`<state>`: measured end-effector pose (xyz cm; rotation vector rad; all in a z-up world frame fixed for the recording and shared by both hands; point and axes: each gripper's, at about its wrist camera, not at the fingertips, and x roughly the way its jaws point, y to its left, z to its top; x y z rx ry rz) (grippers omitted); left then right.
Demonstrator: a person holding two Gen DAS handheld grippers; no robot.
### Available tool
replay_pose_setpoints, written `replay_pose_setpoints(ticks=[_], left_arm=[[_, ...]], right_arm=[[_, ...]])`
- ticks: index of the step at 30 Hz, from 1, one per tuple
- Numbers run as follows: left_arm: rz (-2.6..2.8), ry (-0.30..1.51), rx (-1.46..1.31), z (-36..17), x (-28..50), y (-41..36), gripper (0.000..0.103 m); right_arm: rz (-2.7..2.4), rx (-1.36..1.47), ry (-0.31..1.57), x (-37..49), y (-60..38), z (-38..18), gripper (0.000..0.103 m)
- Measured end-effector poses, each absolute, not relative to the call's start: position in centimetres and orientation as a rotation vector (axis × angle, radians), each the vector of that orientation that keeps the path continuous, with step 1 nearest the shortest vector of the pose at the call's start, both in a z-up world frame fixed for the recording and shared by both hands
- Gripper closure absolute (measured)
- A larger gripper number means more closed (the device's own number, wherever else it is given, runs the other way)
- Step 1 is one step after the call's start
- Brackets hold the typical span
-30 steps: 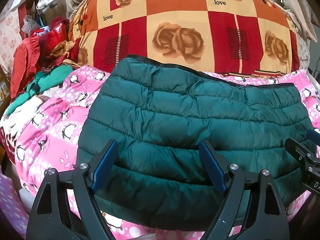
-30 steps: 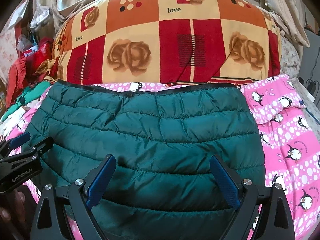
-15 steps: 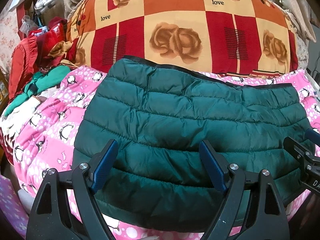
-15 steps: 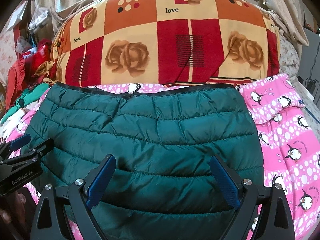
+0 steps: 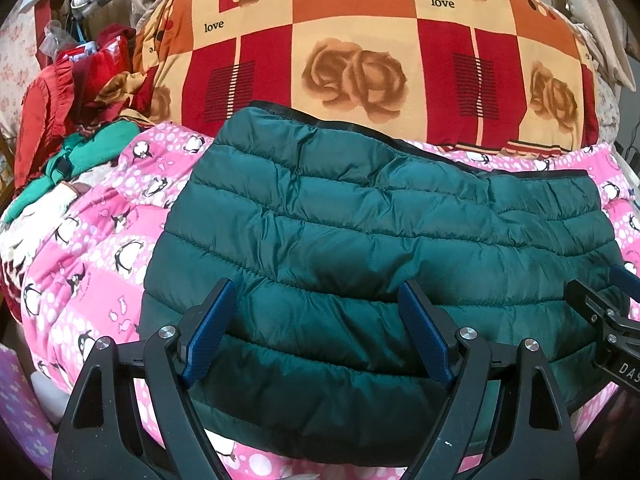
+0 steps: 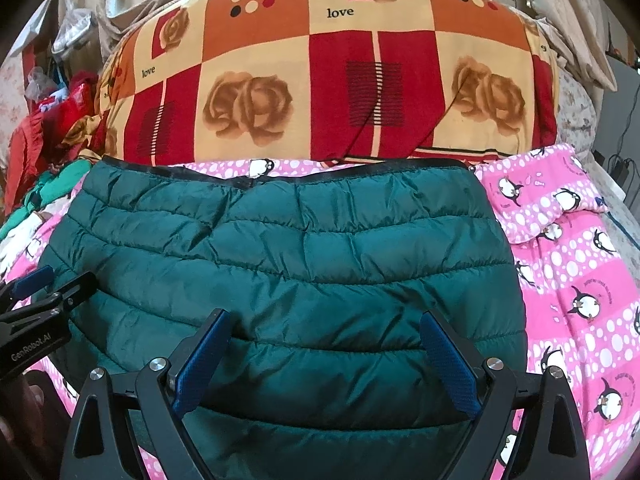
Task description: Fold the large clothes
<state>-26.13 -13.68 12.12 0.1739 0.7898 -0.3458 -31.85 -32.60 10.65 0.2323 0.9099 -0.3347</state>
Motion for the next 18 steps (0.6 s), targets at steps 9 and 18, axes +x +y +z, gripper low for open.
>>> replay_pose_setpoints(ticks=[9, 18], left_arm=[[-0.35, 0.801, 0.154, 12.05, -25.72, -13.4, 0.02], [-0.356, 0.785, 0.141, 12.32, -25.4, -13.0, 0.02]], right_arm=[[-0.34, 0.24, 0.908, -31.94, -32.87, 10.62, 0.009], [-0.337, 0.24, 0.91, -31.91, -33.08, 10.58, 0.009]])
